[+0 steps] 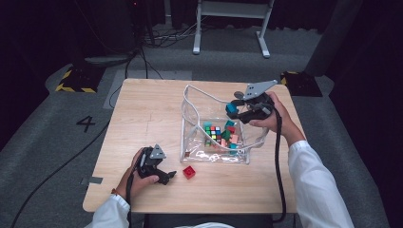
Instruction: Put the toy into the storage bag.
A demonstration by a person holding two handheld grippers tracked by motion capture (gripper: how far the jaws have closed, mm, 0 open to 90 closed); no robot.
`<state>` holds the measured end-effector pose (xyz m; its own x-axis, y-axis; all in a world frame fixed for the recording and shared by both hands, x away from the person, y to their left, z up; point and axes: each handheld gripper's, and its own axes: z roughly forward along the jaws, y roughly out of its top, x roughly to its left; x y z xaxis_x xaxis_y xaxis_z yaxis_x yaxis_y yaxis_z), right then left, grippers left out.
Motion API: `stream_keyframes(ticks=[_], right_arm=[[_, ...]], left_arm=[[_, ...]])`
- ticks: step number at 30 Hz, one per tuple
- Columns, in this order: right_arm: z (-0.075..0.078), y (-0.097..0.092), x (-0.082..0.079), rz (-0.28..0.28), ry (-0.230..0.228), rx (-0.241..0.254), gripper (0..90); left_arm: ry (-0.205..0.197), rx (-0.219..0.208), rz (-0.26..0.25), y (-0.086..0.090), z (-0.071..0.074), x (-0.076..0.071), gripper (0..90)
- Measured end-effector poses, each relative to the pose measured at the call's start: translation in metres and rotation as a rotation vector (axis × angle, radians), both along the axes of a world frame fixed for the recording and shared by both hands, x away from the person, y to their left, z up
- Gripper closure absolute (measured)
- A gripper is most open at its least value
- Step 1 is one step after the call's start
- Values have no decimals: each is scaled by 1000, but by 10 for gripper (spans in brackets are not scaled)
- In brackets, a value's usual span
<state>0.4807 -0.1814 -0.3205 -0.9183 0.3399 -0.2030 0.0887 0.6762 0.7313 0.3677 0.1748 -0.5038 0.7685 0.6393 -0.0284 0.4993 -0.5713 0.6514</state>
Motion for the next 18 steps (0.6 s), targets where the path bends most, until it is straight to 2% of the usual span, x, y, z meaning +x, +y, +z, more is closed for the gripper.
stream_keyframes(ticks=[3,12,17,18], right_arm=[[-3,8,2,15,5,-40,480],[-12,27,6,63,18,-119,480],[-21,35,9,57,27,-170,480],[-22,36,10,54,25,-194,480]], left_arm=[[0,0,0,0,0,0,4],[0,0,0,0,0,0,4],[0,0,0,0,0,0,4],[0,0,0,0,0,0,4]])
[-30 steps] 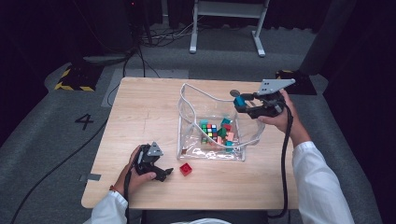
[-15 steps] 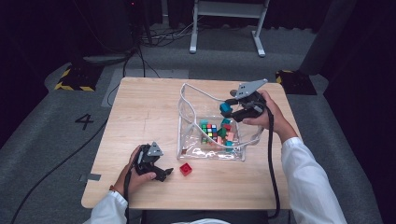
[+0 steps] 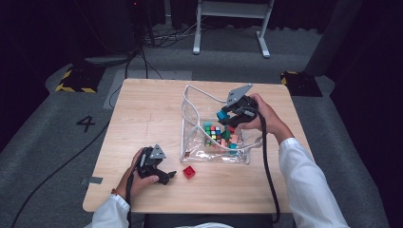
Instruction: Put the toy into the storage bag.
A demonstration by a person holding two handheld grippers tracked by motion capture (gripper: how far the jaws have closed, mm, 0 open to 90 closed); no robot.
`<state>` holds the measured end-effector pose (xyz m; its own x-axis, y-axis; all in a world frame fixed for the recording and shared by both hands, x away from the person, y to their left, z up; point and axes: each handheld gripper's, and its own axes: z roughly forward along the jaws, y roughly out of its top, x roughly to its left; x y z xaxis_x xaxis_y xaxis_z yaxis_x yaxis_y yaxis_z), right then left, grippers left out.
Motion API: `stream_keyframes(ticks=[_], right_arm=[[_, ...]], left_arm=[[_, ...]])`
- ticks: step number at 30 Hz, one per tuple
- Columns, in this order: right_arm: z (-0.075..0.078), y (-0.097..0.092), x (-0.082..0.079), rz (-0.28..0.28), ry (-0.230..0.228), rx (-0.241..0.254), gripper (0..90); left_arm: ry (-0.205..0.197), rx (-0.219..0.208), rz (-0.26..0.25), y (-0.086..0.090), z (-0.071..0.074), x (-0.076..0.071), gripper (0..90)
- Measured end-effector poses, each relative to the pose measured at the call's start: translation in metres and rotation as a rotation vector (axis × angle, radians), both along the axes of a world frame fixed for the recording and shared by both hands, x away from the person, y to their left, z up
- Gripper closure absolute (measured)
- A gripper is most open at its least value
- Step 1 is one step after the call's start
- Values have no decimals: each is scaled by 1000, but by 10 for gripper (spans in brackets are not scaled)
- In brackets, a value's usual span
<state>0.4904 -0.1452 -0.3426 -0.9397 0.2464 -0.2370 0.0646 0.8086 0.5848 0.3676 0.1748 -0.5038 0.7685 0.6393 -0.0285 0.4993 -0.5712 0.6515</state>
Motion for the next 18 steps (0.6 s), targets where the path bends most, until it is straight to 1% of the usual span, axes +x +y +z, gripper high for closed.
stream_keyframes(ticks=[2,5,6,10,12,13,14,16,18], right_arm=[[-4,2,0,1,3,-18,480],[-9,4,3,-2,-5,-78,480],[-10,4,4,-4,2,-105,480],[-17,4,5,-20,10,-161,480],[-20,2,6,-25,17,-199,480],[-21,0,6,-37,30,-222,480],[-22,-1,6,-43,28,-240,480],[-23,-4,6,-49,45,-276,480],[-25,-8,6,-52,46,-315,480]], left_arm=[[0,0,0,0,0,0,4],[0,0,0,0,0,0,4],[0,0,0,0,0,0,4],[0,0,0,0,0,0,4],[0,0,0,0,0,0,4],[0,0,0,0,0,0,4],[0,0,0,0,0,0,4],[0,-1,0,0,0,0,4],[0,0,0,0,0,0,4]])
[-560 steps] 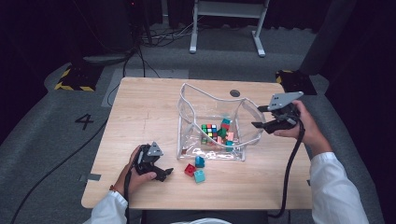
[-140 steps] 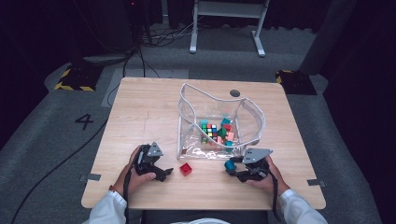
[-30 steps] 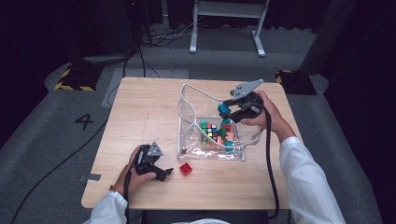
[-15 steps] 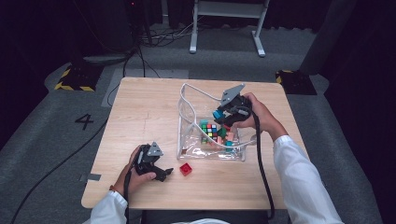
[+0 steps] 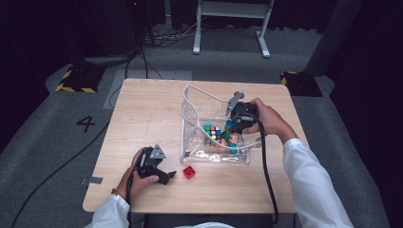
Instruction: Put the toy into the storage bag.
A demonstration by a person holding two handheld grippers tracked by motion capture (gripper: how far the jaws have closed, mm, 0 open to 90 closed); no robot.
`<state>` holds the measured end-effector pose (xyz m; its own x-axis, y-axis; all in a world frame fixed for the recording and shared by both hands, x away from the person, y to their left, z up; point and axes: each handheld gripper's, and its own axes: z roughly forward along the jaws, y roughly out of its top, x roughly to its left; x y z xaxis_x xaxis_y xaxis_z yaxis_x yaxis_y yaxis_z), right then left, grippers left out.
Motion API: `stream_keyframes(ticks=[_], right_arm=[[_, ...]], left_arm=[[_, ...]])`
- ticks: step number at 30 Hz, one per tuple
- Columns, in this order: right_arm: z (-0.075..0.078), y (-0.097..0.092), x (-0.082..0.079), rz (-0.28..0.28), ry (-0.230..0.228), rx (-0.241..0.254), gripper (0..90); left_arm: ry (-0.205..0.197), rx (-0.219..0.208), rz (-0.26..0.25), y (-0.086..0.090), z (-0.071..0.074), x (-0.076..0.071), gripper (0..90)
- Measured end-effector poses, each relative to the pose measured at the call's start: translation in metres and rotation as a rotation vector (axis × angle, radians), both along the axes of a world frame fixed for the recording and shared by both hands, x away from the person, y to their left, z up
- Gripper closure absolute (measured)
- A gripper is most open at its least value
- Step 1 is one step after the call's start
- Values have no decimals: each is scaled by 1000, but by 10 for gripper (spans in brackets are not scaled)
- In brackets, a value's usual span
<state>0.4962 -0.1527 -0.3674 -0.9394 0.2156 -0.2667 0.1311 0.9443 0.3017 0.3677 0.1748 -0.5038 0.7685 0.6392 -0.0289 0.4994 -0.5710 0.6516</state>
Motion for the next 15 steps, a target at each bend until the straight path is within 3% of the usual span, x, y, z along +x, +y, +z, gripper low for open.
stream_keyframes(ticks=[1,6,12,15], right_arm=[[0,-1,-2,-19,9,-16,480],[1,-13,-5,-11,5,-72,480],[3,-29,-7,-42,29,-97,480],[2,-31,-10,-24,35,-118,480]], left_arm=[[0,0,0,0,0,0,4],[0,0,0,0,0,0,4],[0,0,0,0,0,0,4],[0,0,0,0,0,0,4]])
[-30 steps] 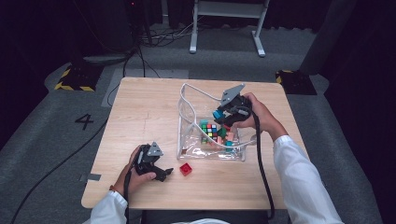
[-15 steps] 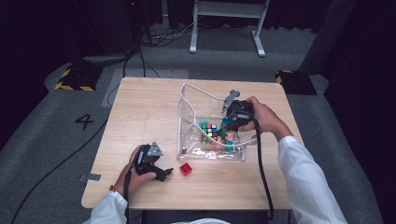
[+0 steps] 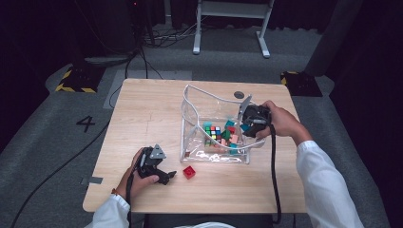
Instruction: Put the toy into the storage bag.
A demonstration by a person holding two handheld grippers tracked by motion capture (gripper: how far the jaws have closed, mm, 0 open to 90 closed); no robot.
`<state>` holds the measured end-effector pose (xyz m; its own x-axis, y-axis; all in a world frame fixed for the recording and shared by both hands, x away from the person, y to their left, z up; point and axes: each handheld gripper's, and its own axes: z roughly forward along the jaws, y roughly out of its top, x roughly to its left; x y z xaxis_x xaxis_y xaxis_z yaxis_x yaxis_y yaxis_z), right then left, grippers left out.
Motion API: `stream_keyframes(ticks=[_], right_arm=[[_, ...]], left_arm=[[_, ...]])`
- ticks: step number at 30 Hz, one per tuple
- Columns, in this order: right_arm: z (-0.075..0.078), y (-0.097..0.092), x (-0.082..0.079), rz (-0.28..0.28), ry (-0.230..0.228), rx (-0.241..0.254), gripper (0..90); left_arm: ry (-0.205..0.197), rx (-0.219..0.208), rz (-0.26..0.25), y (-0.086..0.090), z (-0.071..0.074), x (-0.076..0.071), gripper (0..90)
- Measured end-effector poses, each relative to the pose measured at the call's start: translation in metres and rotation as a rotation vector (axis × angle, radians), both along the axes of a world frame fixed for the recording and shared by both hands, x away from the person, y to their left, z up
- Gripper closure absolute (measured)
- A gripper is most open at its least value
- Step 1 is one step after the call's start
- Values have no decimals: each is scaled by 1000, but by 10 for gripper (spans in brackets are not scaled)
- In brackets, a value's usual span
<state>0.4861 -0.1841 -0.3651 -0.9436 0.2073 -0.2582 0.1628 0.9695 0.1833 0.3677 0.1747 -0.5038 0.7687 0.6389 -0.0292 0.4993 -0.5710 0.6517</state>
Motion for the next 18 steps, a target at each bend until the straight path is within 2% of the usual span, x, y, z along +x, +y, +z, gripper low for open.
stream_keyframes(ticks=[4,8,13,15,16,18], right_arm=[[0,0,-2,5,-16,-32,480],[1,2,-5,7,-27,-19,479],[4,1,-7,14,-36,31,450],[6,0,-7,11,-26,68,432],[7,0,-7,31,-39,89,410],[7,-1,-9,32,-38,110,413]], left_arm=[[0,0,0,0,0,0,4],[0,0,0,0,0,0,4],[0,0,0,0,0,0,4],[0,0,0,0,0,0,4],[0,0,0,0,0,0,4],[0,0,0,0,0,0,4]])
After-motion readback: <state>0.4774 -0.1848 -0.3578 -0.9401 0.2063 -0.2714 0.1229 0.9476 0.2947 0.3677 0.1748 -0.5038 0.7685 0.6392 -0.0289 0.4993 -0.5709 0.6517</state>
